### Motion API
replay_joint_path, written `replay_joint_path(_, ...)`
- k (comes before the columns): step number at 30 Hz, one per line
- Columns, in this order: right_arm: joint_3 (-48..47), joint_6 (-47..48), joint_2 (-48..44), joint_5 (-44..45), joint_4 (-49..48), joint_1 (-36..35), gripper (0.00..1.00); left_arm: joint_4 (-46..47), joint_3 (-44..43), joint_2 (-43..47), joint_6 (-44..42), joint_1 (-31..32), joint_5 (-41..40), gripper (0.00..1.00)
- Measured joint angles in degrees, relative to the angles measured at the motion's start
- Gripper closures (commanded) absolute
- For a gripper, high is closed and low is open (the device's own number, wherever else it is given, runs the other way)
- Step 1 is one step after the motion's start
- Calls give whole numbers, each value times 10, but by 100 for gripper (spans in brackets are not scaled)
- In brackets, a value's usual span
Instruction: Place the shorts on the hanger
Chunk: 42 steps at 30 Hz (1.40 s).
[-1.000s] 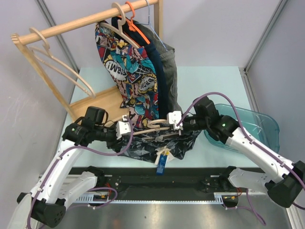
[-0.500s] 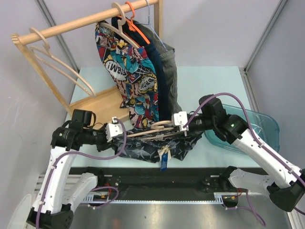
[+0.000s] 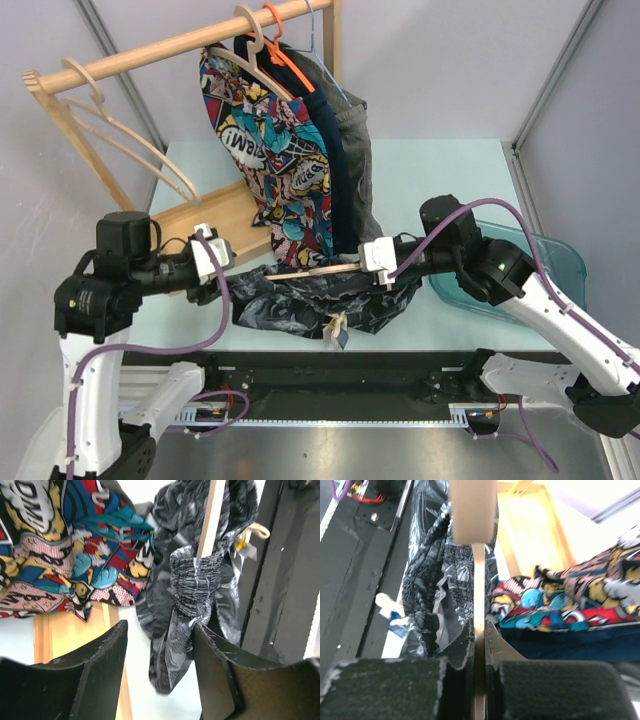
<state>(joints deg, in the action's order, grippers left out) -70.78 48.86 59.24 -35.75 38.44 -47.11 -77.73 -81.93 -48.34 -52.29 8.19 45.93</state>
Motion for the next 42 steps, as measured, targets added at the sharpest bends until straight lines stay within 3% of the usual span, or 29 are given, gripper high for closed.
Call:
replay_joint_path(8,-29,-1,29,19,-6,-46,100,-8,-22,34,60,44,9,43)
replay_joint_path(11,-29,1,40,22,-1,-52,100,-7,-22,66,76,45,-4,51)
replay_joint_path(18,-29,3,43,35,17,-55,100,-5,24,133,78,45,-8,41)
replay_joint_path(22,-29,2,43,50,17,-71,100,-4,49,112,90,45,-1,41)
replay_joint_path(29,-29,-10,50,81,17,-100,100,45,47,50,147,61,39,48)
replay_joint_path(37,-32,-33,78,102,6,-102,100,65,45,-10,163,171,2,47)
replay_joint_path(40,-36,-38,81,104,2,-103,100,65,47,-21,162,197,-28,52)
replay_joint_path(42,-39,-39,81,104,0,-103,100,64,60,-23,158,207,-52,67)
